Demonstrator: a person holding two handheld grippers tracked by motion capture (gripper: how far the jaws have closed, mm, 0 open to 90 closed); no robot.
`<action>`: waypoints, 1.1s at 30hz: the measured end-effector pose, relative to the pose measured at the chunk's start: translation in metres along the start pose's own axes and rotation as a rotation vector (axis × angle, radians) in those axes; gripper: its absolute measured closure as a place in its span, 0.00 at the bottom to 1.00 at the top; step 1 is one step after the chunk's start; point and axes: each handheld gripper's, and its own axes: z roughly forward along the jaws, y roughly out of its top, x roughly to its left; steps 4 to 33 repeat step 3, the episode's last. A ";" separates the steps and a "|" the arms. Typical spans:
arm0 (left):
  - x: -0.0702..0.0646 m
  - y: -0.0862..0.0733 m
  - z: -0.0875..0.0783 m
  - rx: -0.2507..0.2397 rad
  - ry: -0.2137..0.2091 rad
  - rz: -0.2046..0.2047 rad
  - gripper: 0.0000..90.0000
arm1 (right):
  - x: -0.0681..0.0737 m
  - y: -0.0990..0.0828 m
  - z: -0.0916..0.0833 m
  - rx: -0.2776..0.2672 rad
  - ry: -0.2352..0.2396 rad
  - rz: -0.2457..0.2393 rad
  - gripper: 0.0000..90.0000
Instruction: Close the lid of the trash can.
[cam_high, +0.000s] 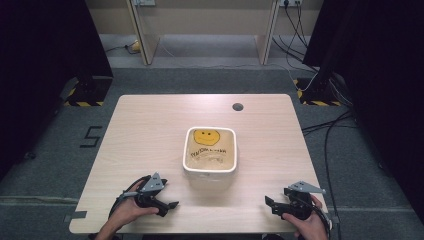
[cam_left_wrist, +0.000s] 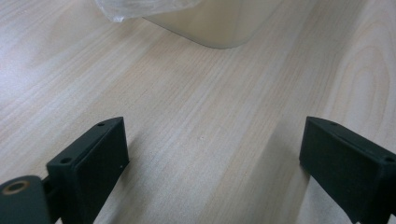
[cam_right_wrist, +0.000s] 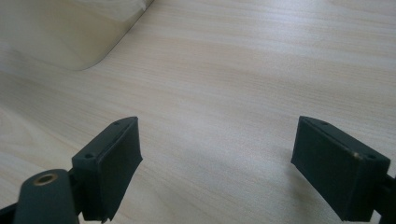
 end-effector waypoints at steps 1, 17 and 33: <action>0.000 0.000 0.000 0.000 0.000 0.000 0.08 | 0.000 0.000 0.000 0.000 0.000 0.000 0.17; 0.000 0.000 0.000 0.000 0.000 -0.001 0.08 | 0.000 0.000 0.000 0.001 0.000 0.001 0.17; 0.000 0.000 0.000 0.000 0.000 -0.001 0.08 | 0.000 0.000 0.000 0.001 0.000 0.001 0.17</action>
